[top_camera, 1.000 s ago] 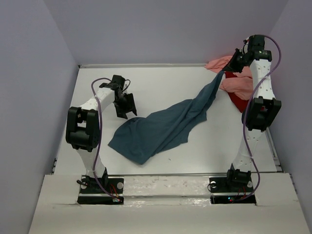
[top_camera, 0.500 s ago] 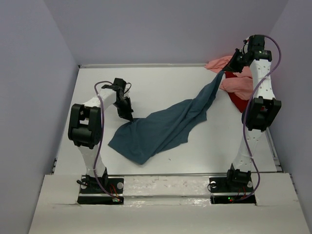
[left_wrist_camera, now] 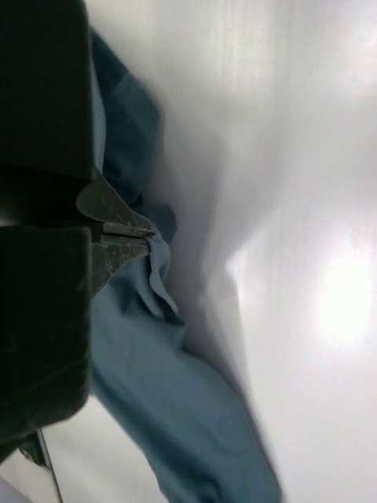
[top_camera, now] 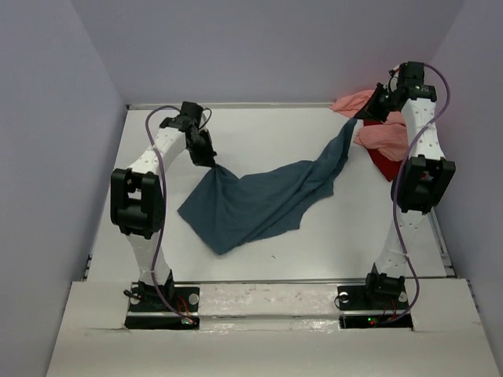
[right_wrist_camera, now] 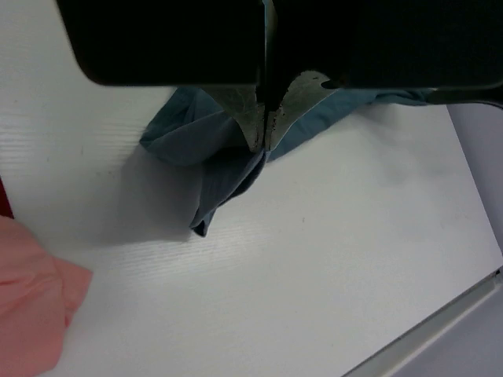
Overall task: Fold and stack the t-shirts
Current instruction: Flatten out the tshirt
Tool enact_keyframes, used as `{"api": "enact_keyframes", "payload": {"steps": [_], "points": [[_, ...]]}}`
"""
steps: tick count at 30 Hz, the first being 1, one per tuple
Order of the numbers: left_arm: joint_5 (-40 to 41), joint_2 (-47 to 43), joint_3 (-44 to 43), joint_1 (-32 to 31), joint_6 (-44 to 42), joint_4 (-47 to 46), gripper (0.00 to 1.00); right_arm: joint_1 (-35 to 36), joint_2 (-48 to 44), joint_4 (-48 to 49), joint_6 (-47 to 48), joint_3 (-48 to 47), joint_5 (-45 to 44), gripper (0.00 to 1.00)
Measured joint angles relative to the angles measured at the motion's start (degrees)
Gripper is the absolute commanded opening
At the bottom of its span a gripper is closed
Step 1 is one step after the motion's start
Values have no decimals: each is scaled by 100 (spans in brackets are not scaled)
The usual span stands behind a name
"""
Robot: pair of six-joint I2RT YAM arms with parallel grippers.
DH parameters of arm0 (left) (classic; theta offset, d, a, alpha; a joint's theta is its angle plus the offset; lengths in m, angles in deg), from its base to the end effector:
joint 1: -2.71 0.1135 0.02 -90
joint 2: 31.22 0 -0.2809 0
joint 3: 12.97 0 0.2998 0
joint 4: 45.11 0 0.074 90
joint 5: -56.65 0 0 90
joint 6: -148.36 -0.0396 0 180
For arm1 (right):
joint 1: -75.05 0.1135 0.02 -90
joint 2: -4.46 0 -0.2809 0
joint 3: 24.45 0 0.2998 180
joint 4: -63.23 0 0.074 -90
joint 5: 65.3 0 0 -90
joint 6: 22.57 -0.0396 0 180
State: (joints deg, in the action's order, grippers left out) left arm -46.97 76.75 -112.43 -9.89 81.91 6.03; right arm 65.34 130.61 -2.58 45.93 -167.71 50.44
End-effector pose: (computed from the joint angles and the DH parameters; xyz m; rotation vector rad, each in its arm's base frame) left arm 0.4469 -0.1094 0.2393 -0.1682 2.6584 -0.5263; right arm 0.5397 -0.0749 0.3461 0.4460 2.3642 0.6376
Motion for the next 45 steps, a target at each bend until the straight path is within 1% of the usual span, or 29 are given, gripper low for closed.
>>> {"api": "enact_keyframes", "payload": {"steps": [1, 5, 9, 10, 12, 17, 22, 24, 26, 28, 30, 34, 37, 39, 41, 43, 45], "points": [[17, 15, -203, -2, 66, 4, 0, 0, -105, 39, -39, 245, 87, 0], [98, 153, -1521, -9, 391, -177, 0, 61, -474, 101, -103, 925, 282, 0], [223, 472, -2693, -9, 577, -190, 0, 227, -1121, 149, -142, 1679, 400, 0], [273, 562, -2953, -9, 605, -192, 0, 306, -1355, 192, -144, 1912, 424, 0], [382, 601, -3165, -9, 649, -205, 0, 457, -1749, 181, -144, 2214, 481, 0], [682, 564, -3209, -9, 752, -280, 0, 656, -2299, 177, -133, 2476, 511, 0], [1196, 402, -3209, 11, 894, -334, 0, 629, -2293, 103, -153, 2177, 275, 0], [1443, 254, -3204, 37, 960, -326, 0, 629, -2293, 37, -210, 1952, 28, 0], [1746, -55, -3132, 125, 1025, -343, 0, 629, -2304, 22, -258, 1805, -197, 0], [1950, -446, -2881, 258, 1069, -457, 0, 627, -2358, 13, -302, 1742, -459, 0], [2109, -981, -2564, 518, 1152, -476, 0, 603, -2446, -68, -343, 1744, -638, 0], [2326, -1624, -2415, 1067, 1290, -531, 0, 560, -2922, -118, -426, 2011, -931, 0], [2356, -1899, -2284, 1244, 1403, -778, 0, 540, -3257, -188, -452, 2181, -970, 0], [2293, -2037, -2166, 1246, 1532, -953, 0, 527, -3279, -205, -492, 2048, -920, 0], [2070, -1996, -2221, 1231, 1711, -1084, 0, 520, -3064, -216, -546, 1631, -767, 0], [1759, -1753, -2507, 1224, 1829, -1123, 0, 518, -2769, -254, -592, 1113, -649, 0], [1438, -1497, -2776, 1222, 1899, -1213, 0, 516, -2317, -330, -708, 343, -348, 0]]}}
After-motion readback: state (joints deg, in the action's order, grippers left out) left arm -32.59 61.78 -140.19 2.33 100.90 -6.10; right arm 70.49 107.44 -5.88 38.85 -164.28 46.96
